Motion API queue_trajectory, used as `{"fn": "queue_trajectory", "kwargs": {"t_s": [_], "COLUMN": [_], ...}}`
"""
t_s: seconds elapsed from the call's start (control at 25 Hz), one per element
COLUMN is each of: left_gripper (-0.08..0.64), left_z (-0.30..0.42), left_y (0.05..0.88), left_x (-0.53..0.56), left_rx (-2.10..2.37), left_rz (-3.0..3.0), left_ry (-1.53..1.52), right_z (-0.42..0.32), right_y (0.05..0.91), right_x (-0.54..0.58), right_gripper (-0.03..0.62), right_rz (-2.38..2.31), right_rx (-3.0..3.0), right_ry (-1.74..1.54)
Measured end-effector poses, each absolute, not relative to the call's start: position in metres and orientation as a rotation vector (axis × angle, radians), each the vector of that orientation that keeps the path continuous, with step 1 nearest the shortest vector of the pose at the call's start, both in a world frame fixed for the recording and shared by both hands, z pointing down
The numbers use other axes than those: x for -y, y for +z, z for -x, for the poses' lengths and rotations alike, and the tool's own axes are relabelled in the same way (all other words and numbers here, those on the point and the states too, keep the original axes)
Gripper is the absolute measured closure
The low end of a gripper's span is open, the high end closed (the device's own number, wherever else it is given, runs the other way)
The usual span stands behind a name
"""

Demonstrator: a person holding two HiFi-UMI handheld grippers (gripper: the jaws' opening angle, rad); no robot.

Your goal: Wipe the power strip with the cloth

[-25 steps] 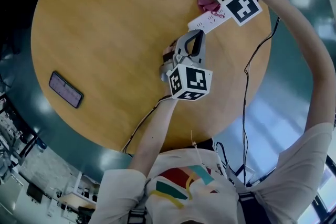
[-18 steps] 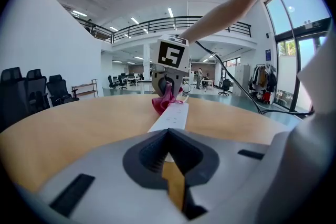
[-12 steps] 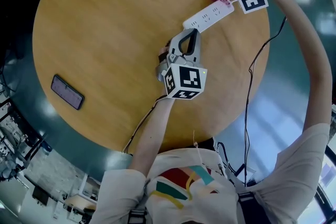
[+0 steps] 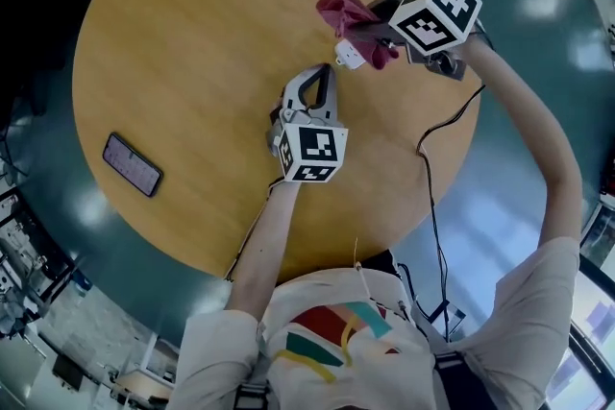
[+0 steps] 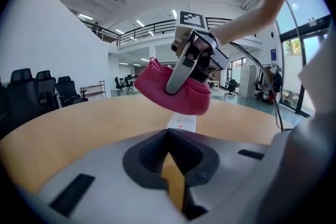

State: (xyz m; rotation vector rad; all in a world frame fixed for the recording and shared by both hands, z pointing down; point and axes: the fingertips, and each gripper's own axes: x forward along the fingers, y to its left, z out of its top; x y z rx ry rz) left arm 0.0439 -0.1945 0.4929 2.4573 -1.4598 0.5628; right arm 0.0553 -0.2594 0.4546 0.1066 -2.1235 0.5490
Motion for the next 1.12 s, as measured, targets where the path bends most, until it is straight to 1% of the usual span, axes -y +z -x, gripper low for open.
{"fn": "queue_trajectory", "kwargs": {"t_s": [0.08,0.16,0.4,0.64,1.12], "left_gripper": [0.518,0.518,0.518,0.518,0.518], "left_z": [-0.05,-0.061,-0.08,-0.089,-0.088], "left_y": [0.489,0.486,0.486,0.491,0.501], "left_x": [0.196,0.199,0.205,0.215,0.216], "left_rx": [1.42,1.372,1.302,1.273,1.279], "left_rz": [-2.521,-2.592,-2.635,-2.637,-2.616], "left_ry": [0.61,0.649,0.646,0.687,0.766], "right_z": [-0.053,-0.055,-0.061,-0.072,-0.088], "right_y": [0.46,0.466,0.474,0.497,0.504], "right_x": [0.251,0.25,0.248,0.25,0.255], "right_gripper": [0.552,0.552,0.552,0.552,0.553], "right_rz": [-0.146,-0.182,-0.203,-0.218,-0.193], "right_rx": [2.13,2.128,2.107,2.042,2.011], "right_ry": [0.713,0.808,0.893,0.802,0.652]}}
